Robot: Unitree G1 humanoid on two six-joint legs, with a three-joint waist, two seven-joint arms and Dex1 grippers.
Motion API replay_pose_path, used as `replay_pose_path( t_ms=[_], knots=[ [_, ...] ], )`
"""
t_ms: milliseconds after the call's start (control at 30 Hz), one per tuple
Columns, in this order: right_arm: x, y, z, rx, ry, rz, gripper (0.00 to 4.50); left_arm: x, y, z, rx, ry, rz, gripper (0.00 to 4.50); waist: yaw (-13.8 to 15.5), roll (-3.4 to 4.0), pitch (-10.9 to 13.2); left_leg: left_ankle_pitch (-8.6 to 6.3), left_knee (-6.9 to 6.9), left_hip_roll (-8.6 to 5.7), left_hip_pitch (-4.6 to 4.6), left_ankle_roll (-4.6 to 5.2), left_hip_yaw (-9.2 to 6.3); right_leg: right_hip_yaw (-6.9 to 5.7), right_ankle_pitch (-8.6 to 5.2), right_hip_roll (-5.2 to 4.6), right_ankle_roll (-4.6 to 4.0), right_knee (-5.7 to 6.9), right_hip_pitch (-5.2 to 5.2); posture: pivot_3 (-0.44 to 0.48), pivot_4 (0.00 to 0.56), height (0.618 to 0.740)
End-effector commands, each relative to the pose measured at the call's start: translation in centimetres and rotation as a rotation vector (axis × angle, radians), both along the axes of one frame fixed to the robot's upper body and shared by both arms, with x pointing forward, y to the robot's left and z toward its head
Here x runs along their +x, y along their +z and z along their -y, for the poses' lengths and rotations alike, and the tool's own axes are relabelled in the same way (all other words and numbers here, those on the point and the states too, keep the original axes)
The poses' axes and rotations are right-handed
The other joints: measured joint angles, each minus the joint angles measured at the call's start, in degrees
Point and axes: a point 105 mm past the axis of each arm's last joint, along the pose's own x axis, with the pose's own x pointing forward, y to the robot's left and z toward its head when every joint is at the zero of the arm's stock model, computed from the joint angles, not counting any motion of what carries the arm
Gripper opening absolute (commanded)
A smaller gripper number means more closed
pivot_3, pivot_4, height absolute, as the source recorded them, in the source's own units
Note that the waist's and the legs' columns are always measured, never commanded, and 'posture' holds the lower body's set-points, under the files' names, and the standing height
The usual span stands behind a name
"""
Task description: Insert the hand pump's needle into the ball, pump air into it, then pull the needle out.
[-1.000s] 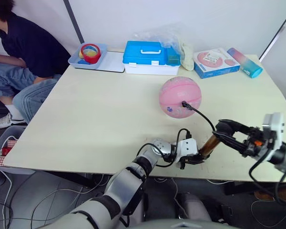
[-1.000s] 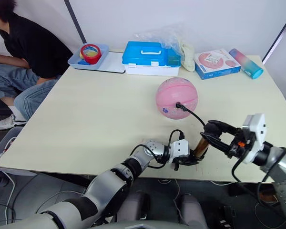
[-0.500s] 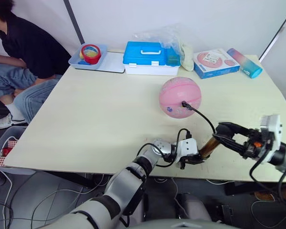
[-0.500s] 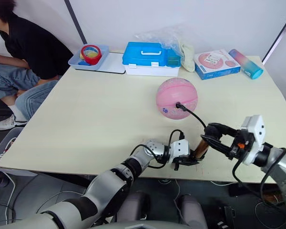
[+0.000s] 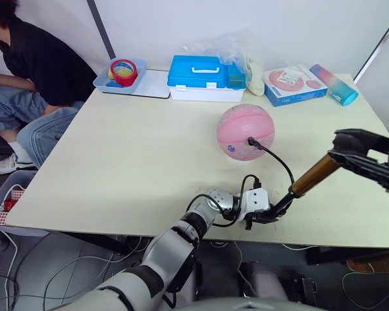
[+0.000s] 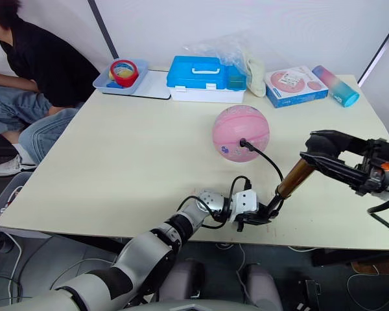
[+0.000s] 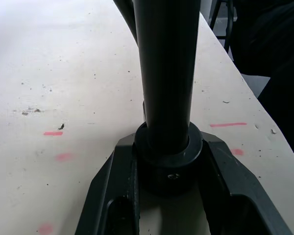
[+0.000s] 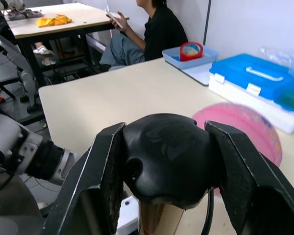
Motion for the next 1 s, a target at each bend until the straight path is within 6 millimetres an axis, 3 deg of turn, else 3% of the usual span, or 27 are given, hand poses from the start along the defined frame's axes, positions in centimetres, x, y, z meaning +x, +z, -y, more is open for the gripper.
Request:
replay_pose_path(
  t_ms=[33, 133, 367, 667, 867, 1000],
  knots=[
    [-0.3, 3.3, 0.8, 0.013, -0.037, 0.106, 2.05, -2.3, -1.7, 0.8, 0.06, -0.081, -0.051, 1.08, 0.0, 0.02, 0.0, 0.0, 0.01, -0.02, -0.05, 0.0, 0.01, 0.01, 0.0, -0.01, 0.0, 0.0, -0.04, 0.0, 0.15, 0.74],
    [-0.1, 3.3, 0.7, 0.016, -0.033, 0.102, 2.05, -2.3, -1.7, 0.8, 0.059, -0.081, -0.05, 1.08, 0.0, 0.02, 0.0, 0.01, 0.03, -0.02, -0.3, 0.01, 0.0, 0.01, 0.01, -0.01, 0.0, 0.0, -0.26, 0.0, 0.15, 0.74],
    [0.9, -4.5, -0.2, -0.059, -0.039, -0.059, 2.05, -2.3, -1.6, 0.8, 0.054, -0.083, -0.048, 1.08, 0.1, -0.03, 0.0, 0.0, 0.02, -0.02, -0.34, 0.01, -0.03, -0.02, 0.01, 0.04, 0.0, 0.01, -0.31, 0.0, 0.15, 0.74],
    [2.0, -11.2, -1.1, -0.069, -0.065, -0.113, 2.05, -2.2, -1.5, 0.6, 0.05, -0.081, -0.044, 1.08, 0.0, -0.05, -0.1, 0.0, 0.07, -0.01, -0.17, 0.01, -0.05, -0.03, 0.0, 0.09, 0.01, 0.05, -0.17, 0.0, 0.15, 0.74],
    [2.8, -12.7, -1.3, -0.05, -0.092, -0.081, 2.05, -2.1, -1.4, 0.8, 0.044, -0.074, -0.044, 1.08, 0.0, -0.04, -0.1, 0.0, 0.07, -0.01, -0.14, 0.01, -0.05, -0.03, 0.0, 0.09, 0.01, 0.07, -0.16, 0.0, 0.15, 0.74],
    [3.0, -12.2, -1.2, -0.027, -0.09, -0.053, 2.05, -2.2, -1.4, 1.0, 0.041, -0.078, -0.046, 1.08, -0.1, -0.01, -0.1, 0.0, 0.07, -0.01, -0.1, 0.01, -0.04, -0.02, 0.0, 0.1, 0.01, 0.08, -0.14, 0.0, 0.15, 0.74]
  ],
)
